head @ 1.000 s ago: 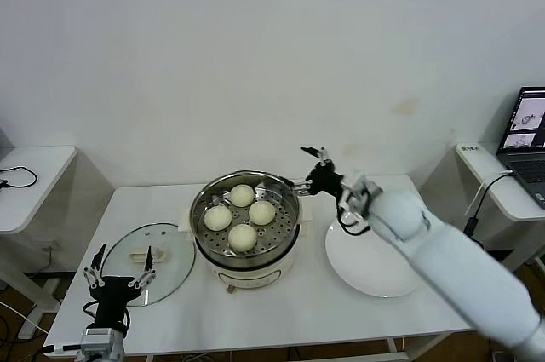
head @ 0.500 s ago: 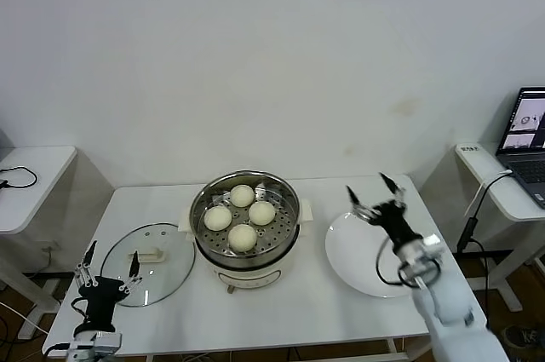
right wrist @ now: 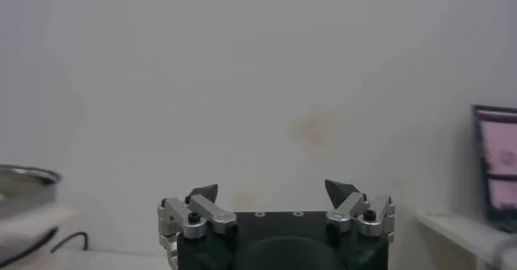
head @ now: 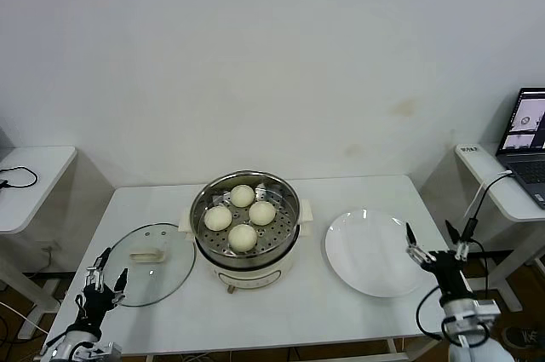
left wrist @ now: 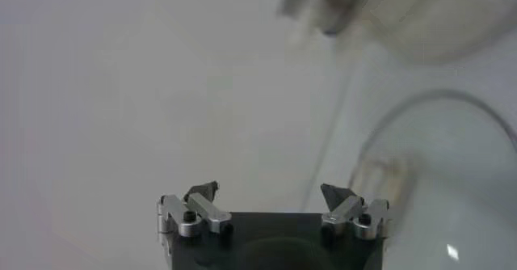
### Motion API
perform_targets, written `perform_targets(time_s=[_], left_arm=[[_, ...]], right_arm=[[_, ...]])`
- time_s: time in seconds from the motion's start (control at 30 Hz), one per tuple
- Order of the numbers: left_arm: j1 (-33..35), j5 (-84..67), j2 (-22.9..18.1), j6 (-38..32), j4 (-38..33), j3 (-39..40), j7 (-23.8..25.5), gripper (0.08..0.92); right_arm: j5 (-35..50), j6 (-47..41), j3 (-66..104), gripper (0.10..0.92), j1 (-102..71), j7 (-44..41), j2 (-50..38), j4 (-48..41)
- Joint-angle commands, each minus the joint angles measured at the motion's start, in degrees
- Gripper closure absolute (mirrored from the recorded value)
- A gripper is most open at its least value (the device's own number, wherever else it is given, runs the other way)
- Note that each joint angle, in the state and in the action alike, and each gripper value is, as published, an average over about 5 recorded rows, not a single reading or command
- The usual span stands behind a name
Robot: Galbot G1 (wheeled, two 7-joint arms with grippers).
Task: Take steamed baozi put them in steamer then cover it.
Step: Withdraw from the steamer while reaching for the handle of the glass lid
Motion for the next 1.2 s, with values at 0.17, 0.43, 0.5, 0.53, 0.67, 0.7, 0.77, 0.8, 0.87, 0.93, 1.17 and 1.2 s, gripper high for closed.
perform_targets(time_s=[0.17, 0.43, 0.5, 0.53, 0.67, 0.7, 0.77, 0.8, 0.87, 0.93, 1.17, 1.2], left_arm=[[-12.97, 12.12, 4.53, -3.71, 13.55, 5.60, -0.96, 0.177], [-17.04, 11.44, 3.94, -3.76, 15.09, 9.05, -0.32, 0.177], [-18.34, 11.44, 3.78, -3.73, 16.12, 9.77, -0.14, 0.177], [-18.96, 11.40, 3.72, -3.71, 16.69, 10.09, 0.00, 0.177], [-20.55, 11.25, 3.55, -3.69, 18.85, 11.17, 0.46, 0.177], [-20.68, 11.21, 3.52, -3.69, 19.27, 11.34, 0.51, 0.177], [-20.73, 11.15, 3.46, -3.71, 19.81, 11.51, 0.54, 0.177], [-20.74, 11.08, 3.46, -3.72, 20.04, 11.57, 0.55, 0.177], [-20.83, 10.94, 3.47, -3.74, 20.40, 11.66, 0.60, 0.177], [-21.11, 10.84, 3.46, -3.75, 20.79, 11.76, 0.64, 0.177], [-22.49, 10.81, 3.42, -3.68, 21.49, 11.94, 0.77, 0.177], [-22.65, 10.79, 3.48, -3.65, 21.44, 11.98, 0.87, 0.177]], right_arm=[[-0.28, 1.58, 5.50, 0.203, -5.59, -0.09, 4.88, 0.66], [-0.34, 1.80, 6.31, 0.202, -5.47, -0.31, 5.61, -0.54], [-0.33, 1.80, 6.47, 0.203, -5.51, -0.42, 5.60, -0.71], [-0.32, 1.79, 6.56, 0.203, -5.56, -0.48, 5.59, -0.79], [-0.25, 1.78, 6.84, 0.202, -5.81, -0.72, 5.62, -0.96], [-0.24, 1.78, 6.86, 0.202, -5.86, -0.77, 5.66, -0.96], [-0.22, 1.77, 6.83, 0.203, -5.94, -0.86, 5.73, -0.95], [-0.21, 1.76, 6.79, 0.203, -5.97, -0.91, 5.77, -0.93], [-0.20, 1.77, 6.68, 0.203, -5.98, -0.96, 5.84, -0.95], [-0.22, 1.79, 6.56, 0.203, -5.98, -1.01, 5.96, -0.99], [-0.52, 2.22, 6.08, 0.203, -6.65, -1.18, 6.50, -1.17], [-0.56, 2.31, 6.02, 0.202, -6.78, -1.21, 6.58, -1.22]])
